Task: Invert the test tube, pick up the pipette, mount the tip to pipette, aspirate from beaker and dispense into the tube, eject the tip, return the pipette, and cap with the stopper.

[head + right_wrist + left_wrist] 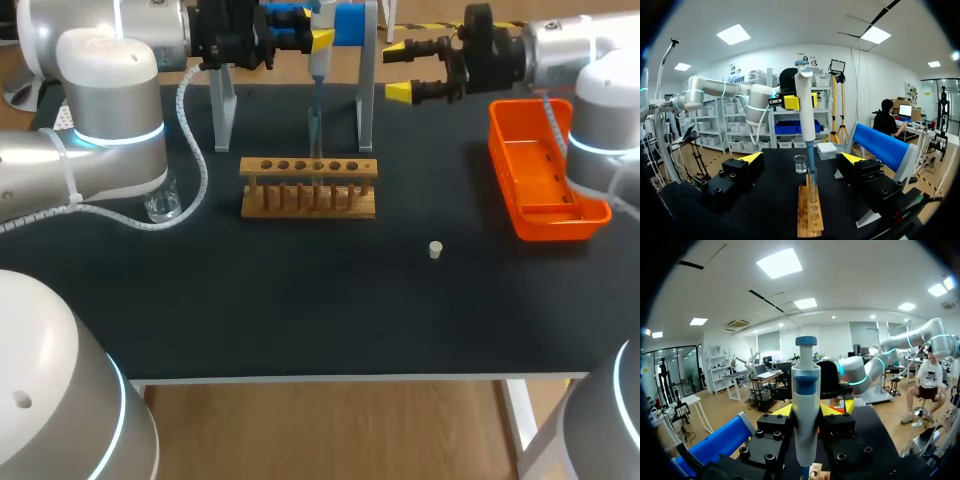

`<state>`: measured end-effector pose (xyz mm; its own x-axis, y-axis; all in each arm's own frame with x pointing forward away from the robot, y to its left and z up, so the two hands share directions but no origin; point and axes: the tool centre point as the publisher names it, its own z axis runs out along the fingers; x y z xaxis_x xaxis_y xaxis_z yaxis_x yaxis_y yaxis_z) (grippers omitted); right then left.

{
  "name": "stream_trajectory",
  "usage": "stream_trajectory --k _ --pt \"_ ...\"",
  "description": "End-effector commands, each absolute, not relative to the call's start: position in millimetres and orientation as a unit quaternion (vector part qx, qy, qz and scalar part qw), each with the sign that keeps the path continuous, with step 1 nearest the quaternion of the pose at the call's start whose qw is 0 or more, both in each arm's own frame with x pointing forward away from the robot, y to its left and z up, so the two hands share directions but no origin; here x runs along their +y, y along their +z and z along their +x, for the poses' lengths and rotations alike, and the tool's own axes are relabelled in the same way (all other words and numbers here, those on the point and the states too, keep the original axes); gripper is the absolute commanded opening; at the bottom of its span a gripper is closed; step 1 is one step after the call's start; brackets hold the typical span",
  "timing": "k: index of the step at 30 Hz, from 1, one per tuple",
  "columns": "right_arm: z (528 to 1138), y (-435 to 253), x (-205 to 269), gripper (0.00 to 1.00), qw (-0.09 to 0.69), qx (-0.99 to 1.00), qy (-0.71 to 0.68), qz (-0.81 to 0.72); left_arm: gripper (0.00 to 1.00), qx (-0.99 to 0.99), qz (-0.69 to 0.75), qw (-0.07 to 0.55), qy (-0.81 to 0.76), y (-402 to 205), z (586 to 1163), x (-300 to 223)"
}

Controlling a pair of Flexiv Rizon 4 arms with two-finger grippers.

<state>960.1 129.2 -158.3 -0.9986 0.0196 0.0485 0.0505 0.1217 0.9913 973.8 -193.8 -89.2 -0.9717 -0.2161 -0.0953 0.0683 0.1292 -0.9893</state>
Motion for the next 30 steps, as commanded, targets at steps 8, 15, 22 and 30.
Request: stream_trajectory --k 8,15,22,30 --pt "958.0 -163.7 132.0 1.00 0.018 -0.751 -0.660 -0.019 0.00 0.744 -0.050 0.108 -0.658 -88.6 974.2 -193.8" --pt "950.2 -195.5 140.1 1.00 0.021 -0.776 -0.631 0.017 0.00 0.744 -0.050 0.108 -0.658 -88.6 974.2 -193.8" --pt "953.9 -214.3 147.7 1.00 0.024 -0.787 -0.611 0.075 0.00 0.744 -0.050 0.108 -0.658 -88.6 974.2 -193.8" --pt "959.5 -234.4 164.4 1.00 0.033 -0.806 -0.581 0.111 0.00 0.744 -0.050 0.108 -0.658 -88.6 974.2 -193.8"
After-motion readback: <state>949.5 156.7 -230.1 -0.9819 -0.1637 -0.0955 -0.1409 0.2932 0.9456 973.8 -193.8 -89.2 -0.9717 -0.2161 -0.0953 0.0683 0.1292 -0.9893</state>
